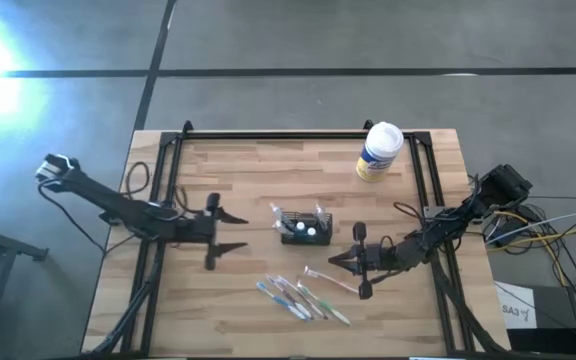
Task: Pick & Place toothbrushing station
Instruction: Put the green toothbrush into the black mesh organizer
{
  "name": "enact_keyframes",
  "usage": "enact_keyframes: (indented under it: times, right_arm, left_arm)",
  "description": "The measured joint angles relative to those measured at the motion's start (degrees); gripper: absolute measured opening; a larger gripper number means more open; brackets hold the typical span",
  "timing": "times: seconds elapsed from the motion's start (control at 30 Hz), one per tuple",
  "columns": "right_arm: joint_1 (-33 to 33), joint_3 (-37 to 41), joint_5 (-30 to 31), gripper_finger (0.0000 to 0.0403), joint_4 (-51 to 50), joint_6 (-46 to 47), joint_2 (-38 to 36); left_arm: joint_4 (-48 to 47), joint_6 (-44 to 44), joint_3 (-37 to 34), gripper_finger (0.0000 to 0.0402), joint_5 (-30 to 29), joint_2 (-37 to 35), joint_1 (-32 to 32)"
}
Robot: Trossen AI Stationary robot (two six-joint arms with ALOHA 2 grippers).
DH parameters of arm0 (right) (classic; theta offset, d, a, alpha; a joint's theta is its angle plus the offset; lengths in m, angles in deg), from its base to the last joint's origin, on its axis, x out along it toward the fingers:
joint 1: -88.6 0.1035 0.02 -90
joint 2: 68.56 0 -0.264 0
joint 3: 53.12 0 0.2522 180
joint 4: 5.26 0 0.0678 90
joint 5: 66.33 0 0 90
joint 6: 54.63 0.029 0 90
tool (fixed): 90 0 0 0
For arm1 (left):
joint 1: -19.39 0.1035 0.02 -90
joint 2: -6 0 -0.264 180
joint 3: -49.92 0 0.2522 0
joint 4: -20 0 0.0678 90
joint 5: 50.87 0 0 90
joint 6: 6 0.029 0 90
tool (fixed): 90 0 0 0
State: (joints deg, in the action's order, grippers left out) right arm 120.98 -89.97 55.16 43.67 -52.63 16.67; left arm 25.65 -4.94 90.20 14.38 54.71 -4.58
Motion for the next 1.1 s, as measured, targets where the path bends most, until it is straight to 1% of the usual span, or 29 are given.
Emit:
enact_keyframes:
  times: [0.07, 0.13, 0.27, 0.33, 0.37, 0.4, 0.5, 0.6, 0.7, 0.8, 0.83, 0.9, 1.0, 1.1]
  right_arm:
    - [0.0, 0.0, 0.0, 0.0008, -0.44, 1.6, 0.0]
    - [0.0, 0.0, 0.0, 0.0008, -1.16, 2.38, 0.0]
    - [0.0, -0.04, 0.02, 0.0008, -1.67, 6.25, -0.14]
    - [-0.02, -0.54, 0.04, 0.0008, -4.11, 7.21, -1.03]
    - [-0.02, -1.26, 0.04, 0.0008, -6.53, 7.76, -1.75]
    - [-0.02, -2.27, 0.07, 0.0008, -10.33, 8.75, -2.64]
    - [-0.04, -7.2, 0.26, 0.0008, -27.85, 13.64, -5.66]
    - [-0.02, -15.0, 1.54, 0.0008, -51.34, 20.61, -7.44]
    - [-0.02, -22.91, 1.68, 0.0008, -73.86, 27.78, -7.09]
    - [-0.02, -29.7, 1.45, 0.0008, -90.95, 35.7, -5.45]
    - [-0.02, -31.56, 0.97, 0.0009, -95.23, 38.35, -4.63]
    - [-0.01, -34.45, -1.22, 0.0009, -100.07, 41.76, -3.17]
    - [0.39, -36.9, -5.48, 0.0021, -100.76, 42.67, -0.87]
    - [0.85, -39.69, -9.0, 0.0046, -100.51, 43.33, 2.52]
  left_arm:
    - [-0.07, -0.06, -2.71, 0.023, -0.28, -3.76, -0.95]
    - [-0.05, -0.66, -5.81, 0.0194, -0.3, -7.3, -1.52]
    - [-0.06, -2.82, -11.46, 0.0098, -0.26, -12.86, -1.72]
    - [-0.03, -3.17, -13.81, 0.0046, 0.14, -14.93, -1.7]
    - [0.08, -3.37, -14.74, 0.0024, 0.18, -15.69, -1.72]
    - [0.1, -3.97, -15.63, 0.0013, 0.2, -16.38, -1.72]
    - [0.12, -5.12, -17.54, 0.0014, 0.2, -17.76, -1.7]
    - [0.14, -6.55, -18.72, 0.0015, 0.2, -18.53, -1.7]
    - [0.12, -6.65, -19.38, 0.0007, 0.2, -18.86, -1.7]
    - [0.53, -6.35, -19.38, 0.0004, 0.2, -19.04, -1.7]
    - [0.53, -6.5, -19.25, 0.0004, 0.2, -19.13, -1.7]
    - [0.69, -7.28, -19.06, 0.0008, 0.22, -19.23, -1.7]
    - [0.65, -8.5, -19.27, 0.0019, 0.24, -19.27, -1.7]
    - [0.36, -8.72, -19.32, 0.0028, 0.25, -19.12, -1.7]
